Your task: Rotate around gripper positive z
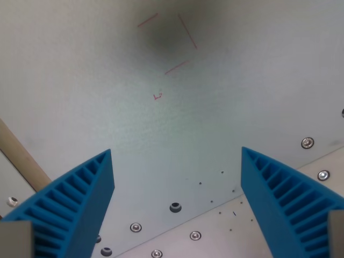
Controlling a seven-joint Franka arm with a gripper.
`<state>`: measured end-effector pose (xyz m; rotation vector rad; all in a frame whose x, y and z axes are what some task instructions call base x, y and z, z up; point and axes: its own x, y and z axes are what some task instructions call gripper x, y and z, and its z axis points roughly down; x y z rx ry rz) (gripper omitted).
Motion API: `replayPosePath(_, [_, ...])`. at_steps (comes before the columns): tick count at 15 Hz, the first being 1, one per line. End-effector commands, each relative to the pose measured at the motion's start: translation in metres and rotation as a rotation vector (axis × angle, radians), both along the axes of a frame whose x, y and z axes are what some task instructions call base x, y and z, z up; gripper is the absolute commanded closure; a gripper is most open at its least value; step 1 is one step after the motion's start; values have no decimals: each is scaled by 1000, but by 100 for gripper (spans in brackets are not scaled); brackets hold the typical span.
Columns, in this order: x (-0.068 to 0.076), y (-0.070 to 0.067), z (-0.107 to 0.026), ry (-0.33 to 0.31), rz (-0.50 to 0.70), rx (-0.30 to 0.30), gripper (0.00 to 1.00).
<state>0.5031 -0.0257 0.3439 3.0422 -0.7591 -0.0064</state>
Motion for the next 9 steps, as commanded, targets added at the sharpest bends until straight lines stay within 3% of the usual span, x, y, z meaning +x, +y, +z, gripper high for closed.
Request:
replayPosePath(1, [0, 0, 2, -5, -152, -1, 0])
replayPosePath(9, [0, 0, 2, -5, -245, -1, 0])
